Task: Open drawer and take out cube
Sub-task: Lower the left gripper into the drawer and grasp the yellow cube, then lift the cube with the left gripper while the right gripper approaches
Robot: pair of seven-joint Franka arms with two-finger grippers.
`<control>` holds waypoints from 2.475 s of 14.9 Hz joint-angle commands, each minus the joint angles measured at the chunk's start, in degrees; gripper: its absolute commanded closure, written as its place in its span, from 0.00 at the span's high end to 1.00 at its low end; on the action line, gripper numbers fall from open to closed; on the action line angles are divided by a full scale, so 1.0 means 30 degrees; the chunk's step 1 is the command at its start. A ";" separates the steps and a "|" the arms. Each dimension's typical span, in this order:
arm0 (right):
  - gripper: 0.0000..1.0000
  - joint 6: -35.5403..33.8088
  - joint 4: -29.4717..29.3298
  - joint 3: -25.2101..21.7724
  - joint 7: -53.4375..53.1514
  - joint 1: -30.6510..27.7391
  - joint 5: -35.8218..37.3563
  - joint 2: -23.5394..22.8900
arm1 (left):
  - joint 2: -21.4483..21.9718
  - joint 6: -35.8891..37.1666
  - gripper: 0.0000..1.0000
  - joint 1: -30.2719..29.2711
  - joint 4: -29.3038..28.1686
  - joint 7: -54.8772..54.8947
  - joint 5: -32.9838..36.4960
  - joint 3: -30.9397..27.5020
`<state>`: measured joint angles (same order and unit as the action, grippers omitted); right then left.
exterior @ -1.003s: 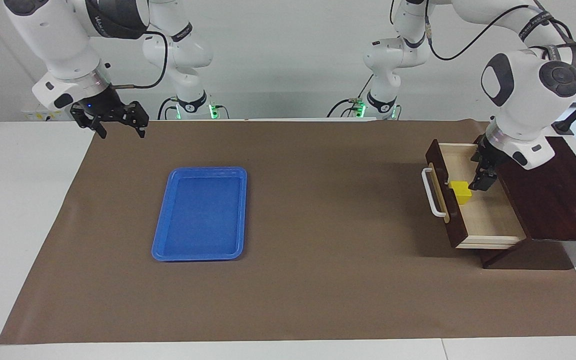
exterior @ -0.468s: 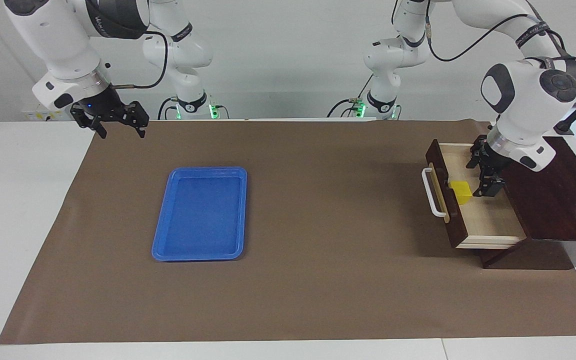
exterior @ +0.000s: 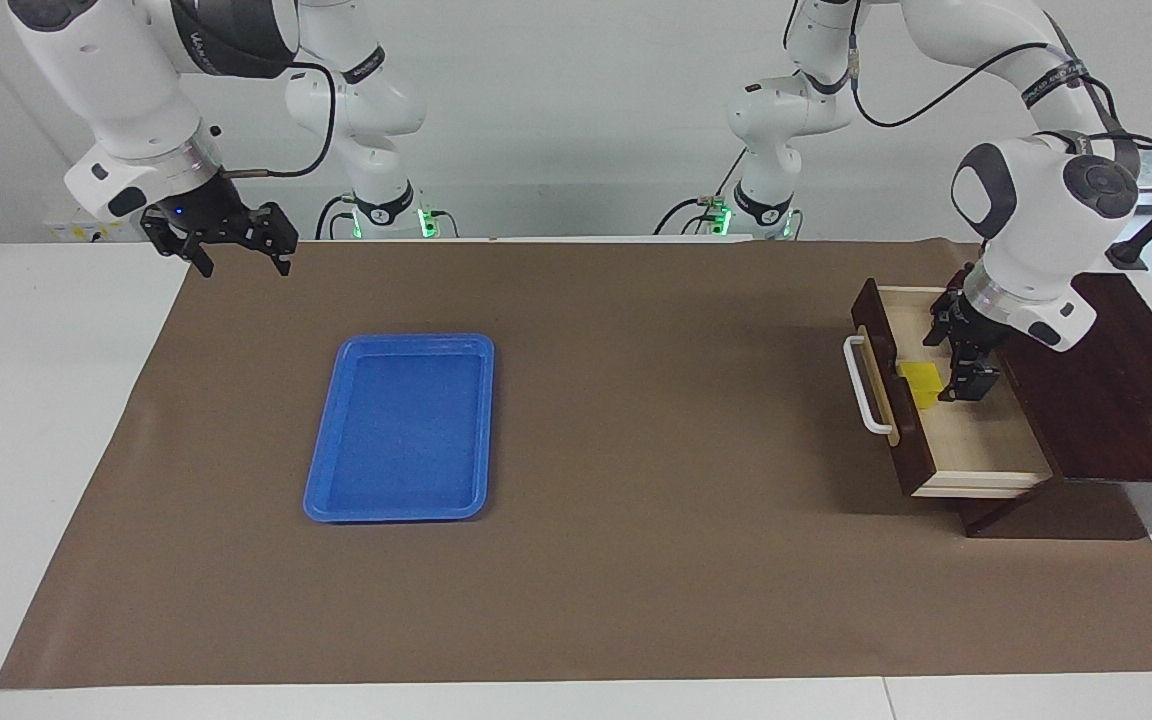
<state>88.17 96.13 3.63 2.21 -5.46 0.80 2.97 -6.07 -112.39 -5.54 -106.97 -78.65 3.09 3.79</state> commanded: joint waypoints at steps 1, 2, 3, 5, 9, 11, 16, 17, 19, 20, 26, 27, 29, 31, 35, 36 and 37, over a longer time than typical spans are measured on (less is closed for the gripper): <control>1.00 -0.0092 0.0242 0.0225 -0.0267 -0.0055 0.0378 0.0300 | 0.0761 -0.0797 1.00 -0.0059 -0.1256 -0.0298 -0.0268 0.0026; 1.00 -0.0092 0.0242 0.0196 -0.0267 -0.0055 0.0349 0.0300 | 0.0907 -0.1060 1.00 -0.0059 -0.1548 -0.0298 -0.0268 0.0026; 1.00 -0.0121 0.0242 0.0225 -0.0180 -0.0055 0.0378 0.0329 | 0.0966 -0.1381 1.00 -0.0059 -0.1870 -0.0327 -0.0268 0.0026; 1.00 -0.0179 0.0242 0.0196 -0.0120 -0.0055 0.0378 0.0300 | 0.1142 -0.1472 1.00 -0.0059 -0.2108 -0.0269 -0.0268 0.0026; 1.00 -0.0209 0.0271 0.0254 -0.0091 -0.0026 0.0349 0.0330 | 0.1172 -0.1355 0.97 -0.0030 -0.2137 -0.0064 -0.0268 0.0026; 1.00 -0.0238 0.0271 0.0254 -0.0120 -0.0026 0.0320 0.0330 | 0.1172 -0.1355 0.67 0.0000 -0.2137 -0.0180 -0.0268 0.0026; 1.00 -0.0356 0.0242 0.0254 -0.0149 0.0003 0.0145 0.0330 | 0.1143 -0.1472 0.00 0.0058 -0.2079 -0.2047 -0.0268 0.0026; 1.00 -0.0384 0.0271 0.0254 -0.0265 0.0003 0.0086 0.0330 | 0.1085 -0.1472 0.00 0.0087 -0.1963 -0.2810 -0.0268 0.0026; 1.00 -0.0268 0.0475 0.0254 -0.0702 0.0003 -0.0728 0.0388 | 0.0939 -0.1530 0.00 -0.0058 -0.1671 -0.3402 -0.0413 0.0026; 1.00 -0.0180 0.0709 0.0254 -0.1866 0.0003 -0.1286 0.0504 | 0.0764 -0.1183 0.00 -0.0059 -0.0769 -0.3490 -0.0821 0.0026; 1.00 0.0698 0.1911 0.0283 -1.1120 0.0735 -0.5940 0.0273 | -0.2485 0.6046 0.00 0.1047 0.7813 -0.3899 -0.1146 0.0173; 1.00 0.1018 0.2028 0.0283 -1.2586 0.0997 -0.6762 -0.0019 | -0.2809 0.6695 0.00 0.1895 0.8781 -0.4511 -0.1147 0.0144; 1.00 0.1954 0.2088 0.0283 -1.5953 0.2165 -0.8082 -0.0750 | -0.2959 0.7168 0.00 0.3302 0.9200 -0.6877 -0.1001 0.0114; 1.00 0.3124 0.2088 0.0283 -1.8797 0.3191 -0.9487 -0.1541 | -0.2930 0.7025 0.00 0.5293 0.9143 -0.9484 -0.0739 0.0114; 1.00 0.6430 0.2700 0.0283 -2.2935 0.5505 -1.2825 -0.3357 | -0.2871 0.6468 0.00 0.8576 0.8880 -1.3443 -0.0795 0.0173; 1.00 0.7747 0.3080 0.0283 -2.3464 0.6236 -1.3705 -0.3623 | -0.2871 0.6090 0.00 0.9251 0.8646 -1.4177 -0.0795 0.0173; 1.00 0.9065 0.3664 0.0283 -2.3731 0.6795 -1.4787 -0.3741 | -0.2842 0.5680 0.00 0.9953 0.8180 -1.4823 -0.0766 0.0173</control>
<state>109.52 104.29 4.55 -66.25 12.43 -38.43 -7.58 -14.13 -93.76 20.91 -81.75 -119.52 0.38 5.22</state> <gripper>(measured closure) 0.000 0.454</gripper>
